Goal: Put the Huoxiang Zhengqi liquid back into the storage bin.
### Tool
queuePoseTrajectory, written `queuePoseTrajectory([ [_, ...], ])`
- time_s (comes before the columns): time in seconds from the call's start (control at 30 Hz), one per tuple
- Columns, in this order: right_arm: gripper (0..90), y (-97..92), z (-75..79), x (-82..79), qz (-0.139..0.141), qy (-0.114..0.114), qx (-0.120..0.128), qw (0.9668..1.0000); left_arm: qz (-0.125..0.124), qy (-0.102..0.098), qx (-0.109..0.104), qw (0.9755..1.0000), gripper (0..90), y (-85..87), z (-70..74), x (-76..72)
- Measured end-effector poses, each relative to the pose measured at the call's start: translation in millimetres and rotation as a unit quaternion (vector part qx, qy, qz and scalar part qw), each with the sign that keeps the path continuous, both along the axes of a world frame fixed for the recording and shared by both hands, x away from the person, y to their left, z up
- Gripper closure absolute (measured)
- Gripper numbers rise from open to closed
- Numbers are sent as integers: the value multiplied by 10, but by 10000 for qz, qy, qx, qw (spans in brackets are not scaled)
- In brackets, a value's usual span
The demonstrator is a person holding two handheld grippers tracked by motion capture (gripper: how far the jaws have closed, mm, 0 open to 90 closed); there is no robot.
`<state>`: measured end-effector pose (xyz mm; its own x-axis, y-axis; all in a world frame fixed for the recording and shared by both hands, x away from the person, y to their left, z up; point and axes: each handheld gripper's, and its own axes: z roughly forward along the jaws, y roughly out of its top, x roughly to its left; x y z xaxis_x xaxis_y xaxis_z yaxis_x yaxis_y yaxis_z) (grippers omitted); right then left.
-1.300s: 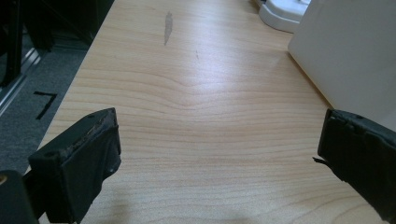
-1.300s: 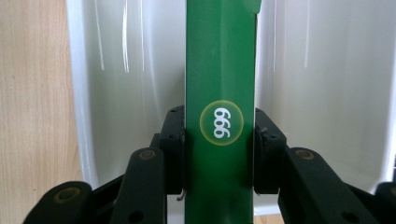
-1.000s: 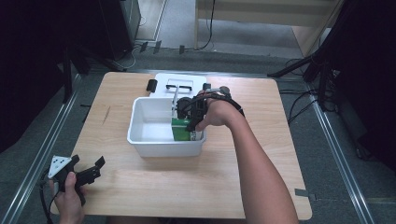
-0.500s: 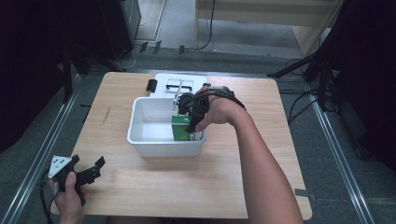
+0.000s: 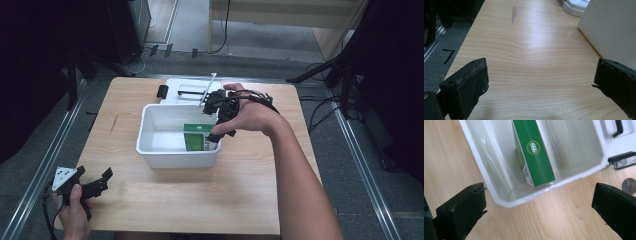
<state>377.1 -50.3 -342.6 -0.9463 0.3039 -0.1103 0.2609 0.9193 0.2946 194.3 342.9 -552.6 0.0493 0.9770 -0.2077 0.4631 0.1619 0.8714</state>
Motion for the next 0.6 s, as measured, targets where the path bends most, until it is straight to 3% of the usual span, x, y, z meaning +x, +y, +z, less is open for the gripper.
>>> queuePoseTrajectory([
  [0.13,0,-112,25,-6,-117,-48,76,9999,1,0,2,10000,0,0,0,0],
  [0.27,0,-342,-5,13,-522,-71,187,9984,2,-1,5,10000,0,-1,0,0],
  [0.47,0,-540,-80,4,-734,-73,264,9969,1,-4,0,10000,0,-1,0,1],
  [0.6,0,-755,-177,-30,-1051,-147,497,9931,3,-9,-4,10000,0,-1,-1,1],
])
